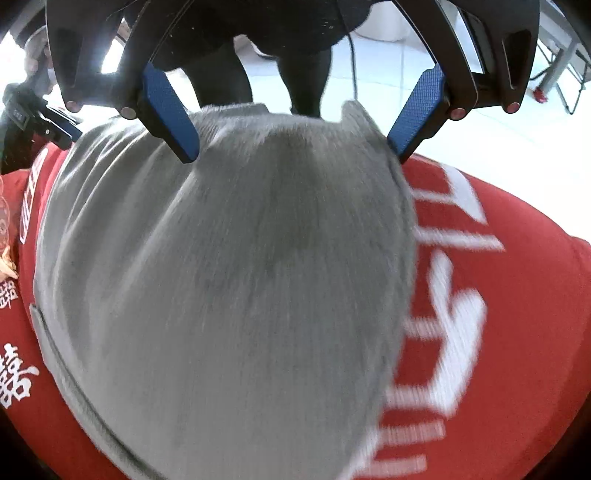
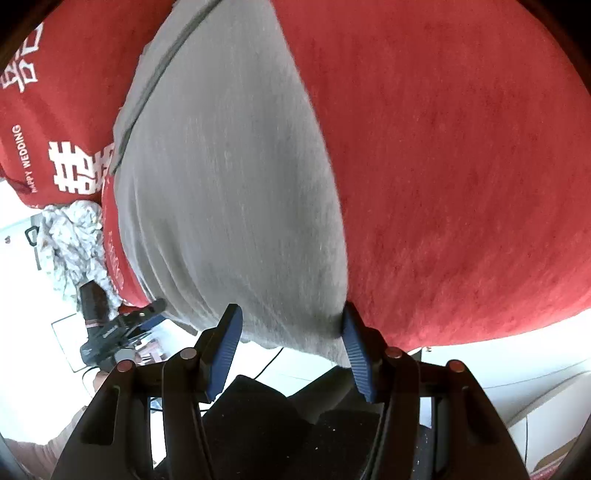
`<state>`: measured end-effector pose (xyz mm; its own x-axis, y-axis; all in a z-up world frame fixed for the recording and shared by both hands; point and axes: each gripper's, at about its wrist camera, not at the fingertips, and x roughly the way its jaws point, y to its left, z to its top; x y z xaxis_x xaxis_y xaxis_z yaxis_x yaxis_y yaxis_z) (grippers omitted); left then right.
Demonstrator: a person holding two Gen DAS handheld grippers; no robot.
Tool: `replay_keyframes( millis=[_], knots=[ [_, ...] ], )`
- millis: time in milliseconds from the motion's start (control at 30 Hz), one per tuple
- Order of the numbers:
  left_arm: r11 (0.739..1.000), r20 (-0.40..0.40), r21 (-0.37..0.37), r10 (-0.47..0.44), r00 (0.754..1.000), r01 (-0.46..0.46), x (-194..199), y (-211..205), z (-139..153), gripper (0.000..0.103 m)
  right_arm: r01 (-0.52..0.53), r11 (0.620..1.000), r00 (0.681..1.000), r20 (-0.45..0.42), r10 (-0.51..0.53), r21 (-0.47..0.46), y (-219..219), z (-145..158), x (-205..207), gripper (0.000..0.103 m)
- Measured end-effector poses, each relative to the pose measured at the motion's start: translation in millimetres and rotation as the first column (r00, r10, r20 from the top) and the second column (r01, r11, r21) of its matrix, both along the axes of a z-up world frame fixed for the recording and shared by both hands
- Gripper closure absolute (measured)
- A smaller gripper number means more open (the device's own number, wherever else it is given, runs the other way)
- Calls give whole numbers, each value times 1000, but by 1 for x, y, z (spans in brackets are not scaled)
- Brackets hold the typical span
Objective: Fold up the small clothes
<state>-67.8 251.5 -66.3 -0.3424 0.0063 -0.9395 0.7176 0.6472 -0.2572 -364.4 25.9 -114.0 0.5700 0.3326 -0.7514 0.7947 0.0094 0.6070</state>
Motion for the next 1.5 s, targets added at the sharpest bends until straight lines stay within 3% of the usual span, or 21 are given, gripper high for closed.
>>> replay_keyframes(
  millis=[267,367,467,533,567,600,633,867,1033,1200,1400,1500],
  knots=[
    [1000,-24,-30,-1,1000,1,-20,-1,-5,2,-32,999,998,56,31,11,20,-6,9,43],
    [999,-36,-43,10,999,-12,-15,0,0,10,-66,996,991,120,59,57,27,-14,5,43],
    [998,-43,-56,12,999,-14,-16,11,-2,26,-122,990,988,102,114,70,40,-24,19,43],
    [998,-58,-66,15,998,-19,-15,13,1,50,-87,993,992,99,79,78,43,-26,22,50],
    [997,-69,-74,11,998,-16,-15,14,2,58,-53,995,994,103,44,88,43,-25,21,71],
    [997,-79,-82,3,997,-9,-15,11,3,77,-21,995,995,100,12,96,43,-24,19,92],
    [996,-88,-91,-17,996,10,-16,12,4,93,-8,995,995,100,-2,95,43,-22,18,96],
    [978,-166,-210,-28,986,-8,-13,11,45,93,50,995,970,235,-70,91,36,23,12,96],
    [944,-176,-325,3,984,-61,8,-14,95,93,127,989,913,380,-147,77,11,64,15,96],
    [899,-150,-427,40,988,-101,48,-66,129,93,202,977,841,500,-205,61,-33,95,28,96],
    [866,-103,-489,62,993,-105,96,-133,154,93,246,969,803,556,-215,20,-102,120,47,96],
    [846,-76,-520,90,993,-117,115,-176,164,93,256,967,802,561,-208,-8,-143,126,61,96]
  ],
)
